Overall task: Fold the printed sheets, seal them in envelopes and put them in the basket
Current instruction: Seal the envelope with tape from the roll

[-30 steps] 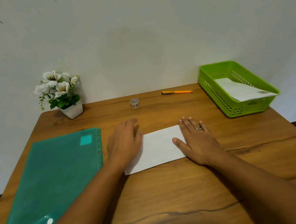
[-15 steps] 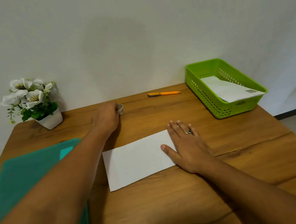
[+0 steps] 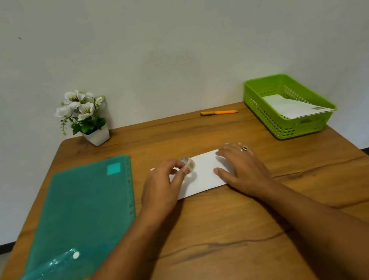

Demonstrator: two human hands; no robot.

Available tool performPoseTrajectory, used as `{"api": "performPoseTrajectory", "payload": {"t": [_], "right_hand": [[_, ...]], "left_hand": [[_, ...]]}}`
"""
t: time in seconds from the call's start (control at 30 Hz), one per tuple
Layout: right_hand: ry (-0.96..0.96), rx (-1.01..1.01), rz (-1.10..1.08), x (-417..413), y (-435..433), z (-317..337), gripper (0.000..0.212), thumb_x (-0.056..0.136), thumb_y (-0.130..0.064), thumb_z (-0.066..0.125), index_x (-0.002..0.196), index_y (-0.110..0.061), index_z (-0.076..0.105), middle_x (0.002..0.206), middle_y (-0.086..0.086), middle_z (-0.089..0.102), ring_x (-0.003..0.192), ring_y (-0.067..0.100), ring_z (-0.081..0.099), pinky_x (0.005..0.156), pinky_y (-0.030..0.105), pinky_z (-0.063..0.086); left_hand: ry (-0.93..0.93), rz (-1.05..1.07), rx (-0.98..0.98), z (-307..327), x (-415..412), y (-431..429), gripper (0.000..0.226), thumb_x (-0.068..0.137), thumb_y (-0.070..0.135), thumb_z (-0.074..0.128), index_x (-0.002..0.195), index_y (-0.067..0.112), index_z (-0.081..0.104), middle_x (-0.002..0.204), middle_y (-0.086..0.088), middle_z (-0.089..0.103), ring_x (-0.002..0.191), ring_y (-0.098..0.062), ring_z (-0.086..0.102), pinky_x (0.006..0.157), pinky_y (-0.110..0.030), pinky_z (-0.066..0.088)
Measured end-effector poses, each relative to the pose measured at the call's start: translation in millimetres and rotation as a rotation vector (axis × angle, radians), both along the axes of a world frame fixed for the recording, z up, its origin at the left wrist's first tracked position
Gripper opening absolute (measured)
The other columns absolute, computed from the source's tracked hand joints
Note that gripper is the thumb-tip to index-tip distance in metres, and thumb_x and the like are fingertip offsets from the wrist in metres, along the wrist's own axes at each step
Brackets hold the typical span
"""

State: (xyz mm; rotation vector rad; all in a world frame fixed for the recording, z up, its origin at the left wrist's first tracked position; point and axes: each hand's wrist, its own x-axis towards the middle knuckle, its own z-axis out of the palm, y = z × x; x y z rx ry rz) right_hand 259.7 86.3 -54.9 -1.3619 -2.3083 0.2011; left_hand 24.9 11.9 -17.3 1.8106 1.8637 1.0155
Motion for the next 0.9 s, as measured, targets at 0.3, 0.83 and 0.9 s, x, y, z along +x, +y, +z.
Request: {"api": "performPoseTrajectory", "payload": {"t": [0.3,0.83,0.9], "right_hand": [[0.666,-0.339,0.122,-41.8,-56.7,41.2,0.013,0.093,-0.036,0.075,0.099,-0.026,0.079,0.097,-0.014,0.077,0.101,0.003,0.070,0.093,0.034,0.055],[0.724,-0.413,0.069,-58.2,-49.9,61.2,0.005,0.092,-0.021,0.077,0.087,-0.022,0.077,0.086,-0.005,0.077,0.080,0.006,0.068,0.076,0.025,0.055],[0.754,-0.426,0.060,-58.6,-47.8,62.3,0.005,0.093,-0.020,0.077,0.088,-0.020,0.077,0.086,-0.002,0.077,0.080,0.009,0.069,0.075,0.028,0.055]], "left_hand": [[-0.093,-0.017,0.057,-1.5,1.7,-30.9,0.020,0.096,0.052,0.063,0.096,0.035,0.072,0.101,0.022,0.072,0.095,0.005,0.065,0.073,-0.025,0.049],[-0.014,0.038,0.141,18.9,-7.8,-42.1,0.024,0.093,0.053,0.067,0.108,0.036,0.074,0.108,0.021,0.068,0.099,0.001,0.060,0.078,-0.031,0.052],[0.032,0.010,0.147,21.0,-11.2,-43.1,0.021,0.093,0.042,0.070,0.114,0.037,0.073,0.109,0.023,0.066,0.099,0.000,0.060,0.081,-0.032,0.051]]}}
